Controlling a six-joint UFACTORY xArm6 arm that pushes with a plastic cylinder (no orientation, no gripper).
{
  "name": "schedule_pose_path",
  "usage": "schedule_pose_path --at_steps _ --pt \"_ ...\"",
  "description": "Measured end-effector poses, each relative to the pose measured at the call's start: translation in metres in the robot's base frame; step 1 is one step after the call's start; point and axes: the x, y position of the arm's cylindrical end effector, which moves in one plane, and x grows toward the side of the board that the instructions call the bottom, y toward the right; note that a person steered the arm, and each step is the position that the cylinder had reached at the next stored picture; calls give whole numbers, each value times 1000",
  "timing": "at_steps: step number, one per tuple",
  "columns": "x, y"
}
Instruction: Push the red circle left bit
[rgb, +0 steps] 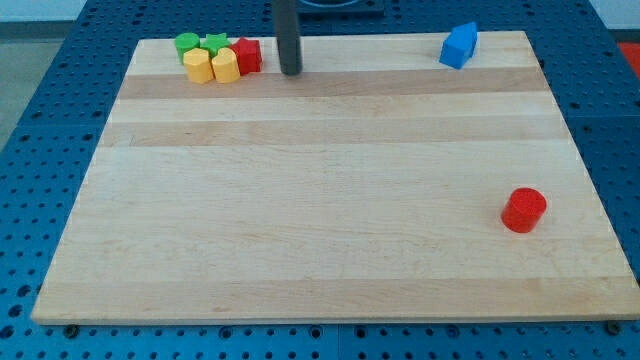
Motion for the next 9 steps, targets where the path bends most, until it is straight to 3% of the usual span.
schedule_pose_path --at_steps 3,6,9 --pt "114 137" --pt "184 273" --pt "232 287"
